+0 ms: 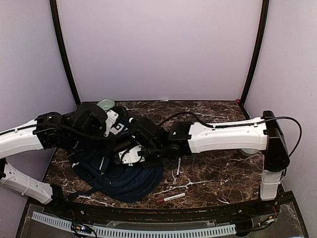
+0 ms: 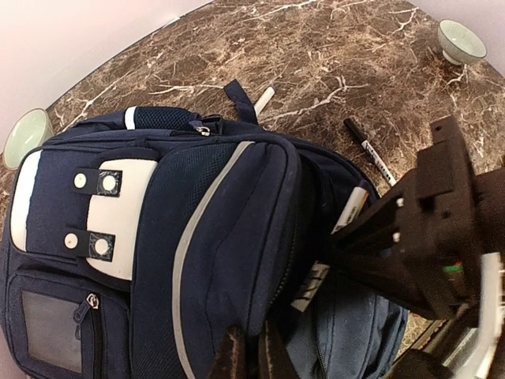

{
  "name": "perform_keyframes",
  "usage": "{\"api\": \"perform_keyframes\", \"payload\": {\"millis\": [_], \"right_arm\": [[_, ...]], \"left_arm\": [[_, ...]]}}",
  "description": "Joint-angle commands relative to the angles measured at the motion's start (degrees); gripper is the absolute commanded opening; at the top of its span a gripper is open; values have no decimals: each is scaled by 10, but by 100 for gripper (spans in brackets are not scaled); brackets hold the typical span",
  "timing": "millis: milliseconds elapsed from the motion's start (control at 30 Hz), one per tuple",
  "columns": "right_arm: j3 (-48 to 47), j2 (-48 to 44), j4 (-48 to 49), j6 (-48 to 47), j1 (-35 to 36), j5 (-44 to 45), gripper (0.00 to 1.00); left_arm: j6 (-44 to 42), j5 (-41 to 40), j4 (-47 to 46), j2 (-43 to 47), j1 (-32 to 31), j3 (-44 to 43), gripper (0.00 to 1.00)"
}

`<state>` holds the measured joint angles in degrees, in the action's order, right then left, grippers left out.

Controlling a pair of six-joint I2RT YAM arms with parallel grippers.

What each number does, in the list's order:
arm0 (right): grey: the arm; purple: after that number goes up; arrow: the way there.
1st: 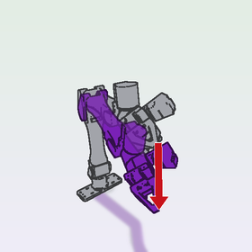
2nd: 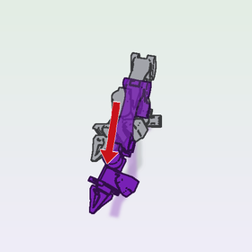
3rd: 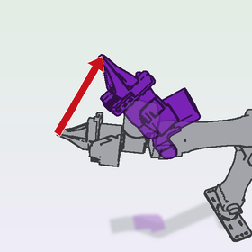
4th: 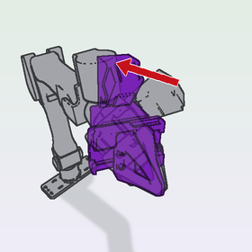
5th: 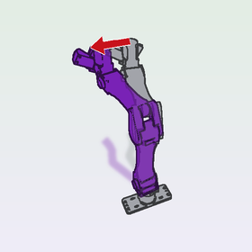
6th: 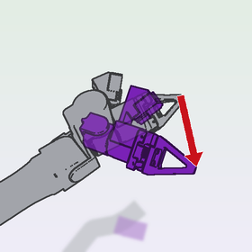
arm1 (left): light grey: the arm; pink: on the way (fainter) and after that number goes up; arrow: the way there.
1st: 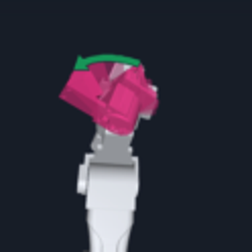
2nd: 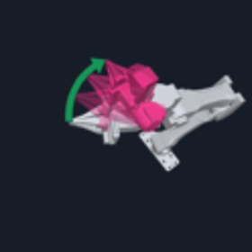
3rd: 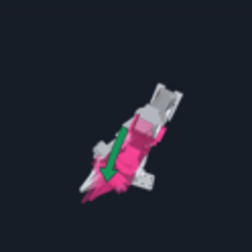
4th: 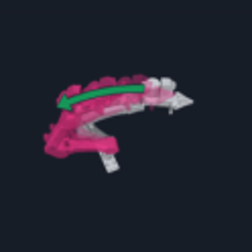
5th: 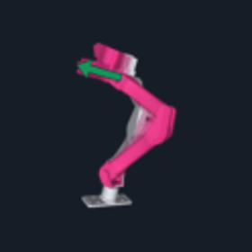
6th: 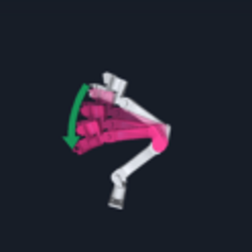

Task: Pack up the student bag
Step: Place the pen in the upper front pocket of the bag, then pick up the pen from the corner of the board.

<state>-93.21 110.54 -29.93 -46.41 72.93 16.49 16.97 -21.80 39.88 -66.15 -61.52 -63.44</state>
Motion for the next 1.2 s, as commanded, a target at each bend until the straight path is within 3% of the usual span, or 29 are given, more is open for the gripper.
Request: {"api": "perform_keyframes", "payload": {"millis": [0, 133, 267, 333, 633, 933, 1167], "right_arm": [[-5, 26, 102, -74, 12, 62, 2], [5, 57, 190, -126, 15, 114, 5], [37, 74, 320, -176, 15, 171, 18], [40, 74, 334, -175, 15, 178, 23], [69, -19, 197, -55, 18, 98, 26], [109, -150, -40, 101, 18, -216, 31], [224, -188, -88, 139, 18, -270, 31]], "left_arm": [[6, 6, -48, 50, -1, 3, 0], [10, 6, -46, 53, -2, 5, 0], [14, 9, -46, 47, -1, 5, 0], [15, 11, -45, 46, -2, 5, 0], [16, -5, -38, 47, -2, 2, 0], [13, -15, -36, 38, -2, -3, 0], [10, -18, -33, 29, -2, -8, 0]]}}
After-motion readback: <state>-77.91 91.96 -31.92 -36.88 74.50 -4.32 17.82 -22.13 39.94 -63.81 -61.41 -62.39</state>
